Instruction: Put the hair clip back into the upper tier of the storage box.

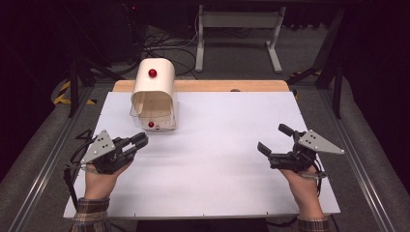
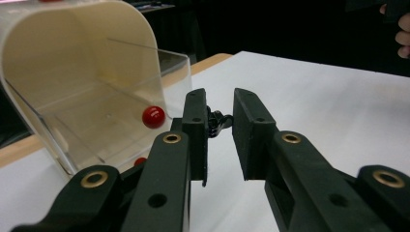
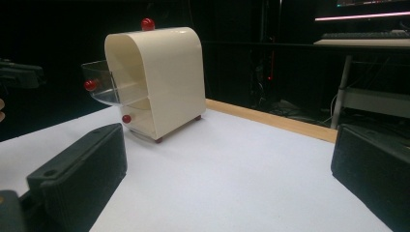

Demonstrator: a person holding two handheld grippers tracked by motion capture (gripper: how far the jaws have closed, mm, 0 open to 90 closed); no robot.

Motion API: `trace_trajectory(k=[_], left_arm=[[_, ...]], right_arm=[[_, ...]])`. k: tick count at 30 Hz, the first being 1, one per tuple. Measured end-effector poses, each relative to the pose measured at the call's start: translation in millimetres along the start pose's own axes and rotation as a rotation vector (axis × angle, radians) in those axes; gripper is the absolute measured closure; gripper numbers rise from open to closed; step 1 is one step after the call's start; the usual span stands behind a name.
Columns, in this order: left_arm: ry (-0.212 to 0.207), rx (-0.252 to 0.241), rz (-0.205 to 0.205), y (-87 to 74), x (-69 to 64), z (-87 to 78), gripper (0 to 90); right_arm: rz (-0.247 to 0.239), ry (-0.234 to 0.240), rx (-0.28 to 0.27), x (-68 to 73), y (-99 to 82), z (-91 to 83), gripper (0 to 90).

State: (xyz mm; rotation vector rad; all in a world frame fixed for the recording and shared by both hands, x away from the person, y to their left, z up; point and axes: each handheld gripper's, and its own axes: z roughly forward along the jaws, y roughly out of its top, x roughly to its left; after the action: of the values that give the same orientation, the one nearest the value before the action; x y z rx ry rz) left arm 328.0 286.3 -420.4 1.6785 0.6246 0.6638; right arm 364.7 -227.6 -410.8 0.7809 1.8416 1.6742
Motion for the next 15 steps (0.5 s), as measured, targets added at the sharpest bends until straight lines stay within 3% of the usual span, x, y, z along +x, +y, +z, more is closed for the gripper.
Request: trace_trajectory(k=[15], left_arm=[[0.034, -0.068, -0.018, 10.9, 1.5, -4.4, 77.0]], right_arm=[[-0.004, 0.004, -0.001, -0.4, 0.8, -1.3, 0.1]])
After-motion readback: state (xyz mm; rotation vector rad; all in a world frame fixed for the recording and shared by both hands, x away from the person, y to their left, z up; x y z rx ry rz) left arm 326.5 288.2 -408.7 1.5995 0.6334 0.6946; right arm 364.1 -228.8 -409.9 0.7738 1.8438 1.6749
